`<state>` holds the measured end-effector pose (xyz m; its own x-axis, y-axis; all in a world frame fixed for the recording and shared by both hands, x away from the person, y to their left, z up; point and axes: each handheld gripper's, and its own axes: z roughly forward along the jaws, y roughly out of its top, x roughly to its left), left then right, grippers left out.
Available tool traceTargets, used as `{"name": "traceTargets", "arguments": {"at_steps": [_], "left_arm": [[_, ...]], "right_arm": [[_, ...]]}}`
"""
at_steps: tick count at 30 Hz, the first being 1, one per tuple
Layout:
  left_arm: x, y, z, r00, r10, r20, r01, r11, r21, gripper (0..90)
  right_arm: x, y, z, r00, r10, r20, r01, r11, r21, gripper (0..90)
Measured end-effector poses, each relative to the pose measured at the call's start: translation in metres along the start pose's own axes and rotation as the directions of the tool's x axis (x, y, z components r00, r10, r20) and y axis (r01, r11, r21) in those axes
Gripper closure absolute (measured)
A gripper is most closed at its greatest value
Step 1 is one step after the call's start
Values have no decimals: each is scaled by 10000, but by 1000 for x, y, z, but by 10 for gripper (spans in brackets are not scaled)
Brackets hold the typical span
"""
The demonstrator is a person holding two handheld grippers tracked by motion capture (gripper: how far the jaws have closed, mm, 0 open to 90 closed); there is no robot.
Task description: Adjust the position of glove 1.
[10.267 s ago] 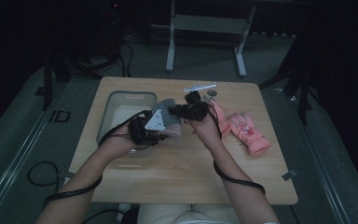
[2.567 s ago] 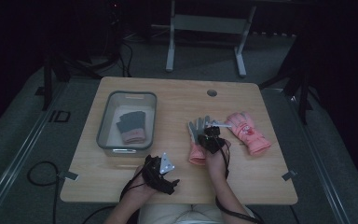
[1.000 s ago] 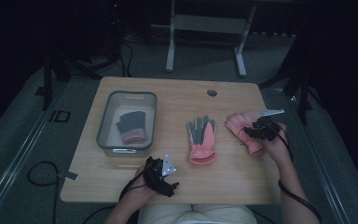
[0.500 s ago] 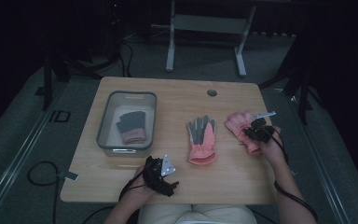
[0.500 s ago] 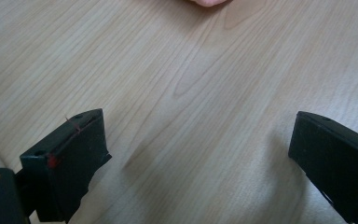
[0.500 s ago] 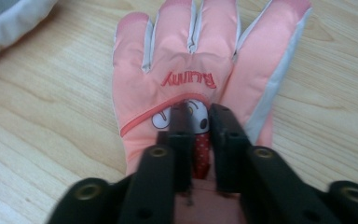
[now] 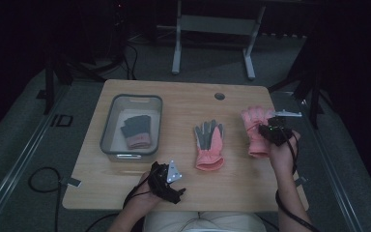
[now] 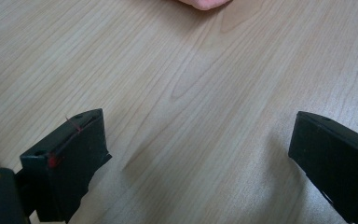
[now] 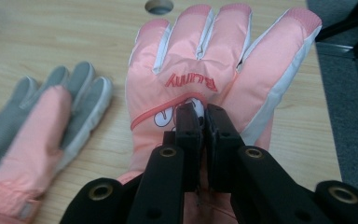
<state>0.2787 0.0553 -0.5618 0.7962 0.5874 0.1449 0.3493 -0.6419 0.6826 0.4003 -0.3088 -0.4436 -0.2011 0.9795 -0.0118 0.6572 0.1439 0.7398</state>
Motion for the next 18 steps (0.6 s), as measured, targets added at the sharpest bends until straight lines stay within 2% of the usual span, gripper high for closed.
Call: {"name": "traceTargets", "arguments": {"at_steps": [3,4,8,18], "left_arm": [[0,0,0,10000,-13,-16,13,10000,9,39],[0,0,0,10000,-19,-11,19,10000,-3,39],[0,0,0,10000,-8,-25,8,10000,-3,39],[-1,0,1,9999,72,-117,-71,10000,10,39]], "right_arm": [[4,-3,-7,9996,264,73,-263,9996,-121,851],[6,-6,-11,9987,485,130,-483,9987,-179,851],[10,-18,-13,9968,747,276,-742,9971,-189,851],[18,-38,16,9948,923,429,-937,9951,310,850]]}}
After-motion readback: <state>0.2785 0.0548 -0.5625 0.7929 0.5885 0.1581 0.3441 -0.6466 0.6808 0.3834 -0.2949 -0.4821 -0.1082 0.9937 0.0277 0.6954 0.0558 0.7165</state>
